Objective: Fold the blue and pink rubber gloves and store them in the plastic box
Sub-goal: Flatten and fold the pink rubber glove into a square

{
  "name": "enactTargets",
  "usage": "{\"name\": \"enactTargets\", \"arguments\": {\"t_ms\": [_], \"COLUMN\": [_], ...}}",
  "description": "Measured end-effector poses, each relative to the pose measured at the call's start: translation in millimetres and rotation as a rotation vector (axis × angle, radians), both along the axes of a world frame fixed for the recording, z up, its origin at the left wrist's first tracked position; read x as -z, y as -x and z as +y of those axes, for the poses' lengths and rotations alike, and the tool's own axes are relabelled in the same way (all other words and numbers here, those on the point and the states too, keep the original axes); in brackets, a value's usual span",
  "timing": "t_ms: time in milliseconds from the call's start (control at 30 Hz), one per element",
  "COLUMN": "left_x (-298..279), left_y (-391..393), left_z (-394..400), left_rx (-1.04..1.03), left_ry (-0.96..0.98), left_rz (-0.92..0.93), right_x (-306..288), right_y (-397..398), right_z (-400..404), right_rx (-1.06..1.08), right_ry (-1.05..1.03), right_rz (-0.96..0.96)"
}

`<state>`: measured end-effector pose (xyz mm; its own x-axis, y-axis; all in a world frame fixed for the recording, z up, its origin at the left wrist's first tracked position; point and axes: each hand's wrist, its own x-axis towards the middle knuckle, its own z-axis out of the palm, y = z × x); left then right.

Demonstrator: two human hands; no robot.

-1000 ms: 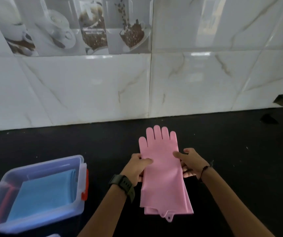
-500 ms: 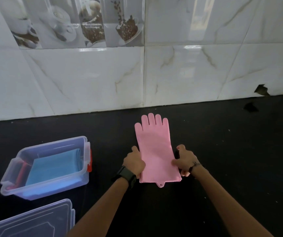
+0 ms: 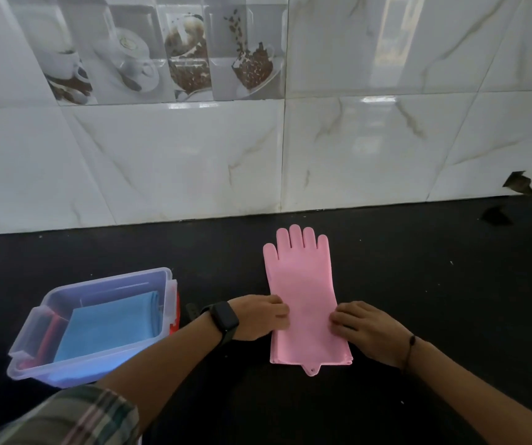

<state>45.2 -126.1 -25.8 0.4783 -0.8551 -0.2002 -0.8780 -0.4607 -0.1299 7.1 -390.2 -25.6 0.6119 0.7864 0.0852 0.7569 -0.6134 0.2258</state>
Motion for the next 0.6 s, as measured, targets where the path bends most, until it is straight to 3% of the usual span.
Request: {"name": "enactTargets", "arguments": {"t_ms": [100,200,267,400,600], "left_x": [12,10,3,-9,1], "left_y": [6,8,-5,-31,-32], "left_z": [-4,-16,-25,-38,-41], "left_rx": [-0.283,-0.88,-1.22,-1.506,-1.375], "left_ry": [0.374,0.971,1.17,1.108,1.006], "left_rz": [0.146,0.51,0.743,0.754,0.485], "right_x": [12,6,-1,-7,-1], "right_y": [-2,-15,-34,-74,-87], "right_z": [10,22,29,41,45], "right_rx": [0.081,0.423,0.698,0.94,0.984], "right_ry": [-0.224,-0.809,-1.046,-0.966,-0.74], "right_rz": [0.008,0.41,0.634,0.712,0.531]}}
